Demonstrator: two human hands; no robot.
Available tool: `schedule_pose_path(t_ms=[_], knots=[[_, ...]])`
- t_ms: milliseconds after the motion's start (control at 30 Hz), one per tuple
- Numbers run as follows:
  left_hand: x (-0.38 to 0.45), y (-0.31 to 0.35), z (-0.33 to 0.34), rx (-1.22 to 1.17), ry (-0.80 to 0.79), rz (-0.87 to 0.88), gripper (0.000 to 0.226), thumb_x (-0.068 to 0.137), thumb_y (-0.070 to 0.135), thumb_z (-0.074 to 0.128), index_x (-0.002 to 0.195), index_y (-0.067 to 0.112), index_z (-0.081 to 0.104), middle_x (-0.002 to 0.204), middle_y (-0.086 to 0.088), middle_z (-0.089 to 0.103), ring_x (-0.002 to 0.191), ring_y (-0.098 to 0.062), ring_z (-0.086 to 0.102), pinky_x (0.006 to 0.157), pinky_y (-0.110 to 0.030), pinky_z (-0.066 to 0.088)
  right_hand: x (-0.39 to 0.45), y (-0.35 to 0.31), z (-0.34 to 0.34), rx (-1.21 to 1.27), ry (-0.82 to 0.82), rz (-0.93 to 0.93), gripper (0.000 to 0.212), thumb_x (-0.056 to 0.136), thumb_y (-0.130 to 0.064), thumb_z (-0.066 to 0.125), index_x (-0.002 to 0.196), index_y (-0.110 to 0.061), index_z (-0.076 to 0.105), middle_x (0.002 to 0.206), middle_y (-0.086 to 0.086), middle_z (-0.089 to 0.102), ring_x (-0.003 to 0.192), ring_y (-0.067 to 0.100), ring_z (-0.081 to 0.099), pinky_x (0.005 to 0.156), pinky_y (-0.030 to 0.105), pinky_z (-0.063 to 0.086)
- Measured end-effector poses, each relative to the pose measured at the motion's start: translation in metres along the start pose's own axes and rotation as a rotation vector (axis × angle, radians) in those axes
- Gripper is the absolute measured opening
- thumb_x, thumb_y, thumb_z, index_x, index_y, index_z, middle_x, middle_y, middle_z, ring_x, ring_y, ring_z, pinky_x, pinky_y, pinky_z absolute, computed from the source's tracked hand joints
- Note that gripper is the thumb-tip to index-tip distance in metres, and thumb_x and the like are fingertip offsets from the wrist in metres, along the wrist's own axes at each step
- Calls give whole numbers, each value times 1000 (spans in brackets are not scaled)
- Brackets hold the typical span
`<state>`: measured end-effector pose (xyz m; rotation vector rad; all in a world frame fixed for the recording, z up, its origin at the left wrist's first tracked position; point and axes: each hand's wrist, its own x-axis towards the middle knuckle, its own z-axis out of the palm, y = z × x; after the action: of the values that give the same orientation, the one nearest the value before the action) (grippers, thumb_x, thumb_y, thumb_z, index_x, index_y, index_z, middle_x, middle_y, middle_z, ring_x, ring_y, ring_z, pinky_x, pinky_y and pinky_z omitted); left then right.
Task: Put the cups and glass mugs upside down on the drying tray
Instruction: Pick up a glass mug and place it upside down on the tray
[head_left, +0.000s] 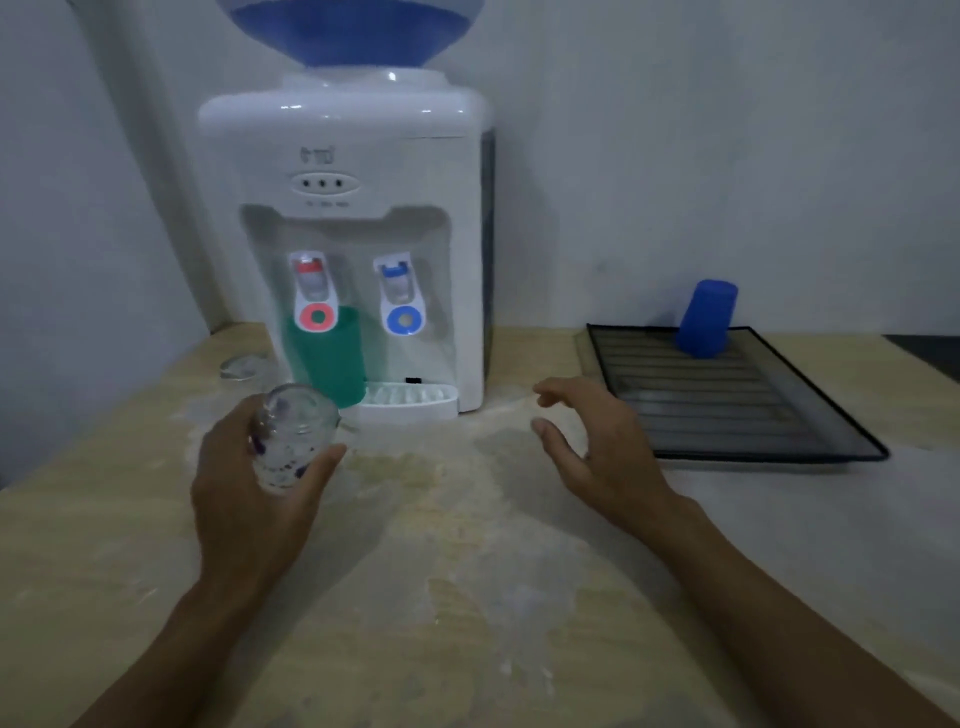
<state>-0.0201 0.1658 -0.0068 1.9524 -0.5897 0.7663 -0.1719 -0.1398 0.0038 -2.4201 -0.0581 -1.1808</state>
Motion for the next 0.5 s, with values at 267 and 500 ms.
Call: schedule_pose_path(t_ms=[267,500], knots=[[-8,73,49,-201,-299,325,76,74,50,86,134,11,61,122,1,62,109,-21,59,93,-38,53,1,2,-14,298,-118,70,76,91,-58,70,153,-23,44,133,-7,62,114,14,69,97,39,57],[-4,134,102,-405,-417,379,72,76,54,82,134,17,61,119,0,65,107,-13,64,90,-21,53,9,2,-19,507,-55,196,58,94,-59,68,134,-17,60,121,-8,69,108,18,73,83,34,64]])
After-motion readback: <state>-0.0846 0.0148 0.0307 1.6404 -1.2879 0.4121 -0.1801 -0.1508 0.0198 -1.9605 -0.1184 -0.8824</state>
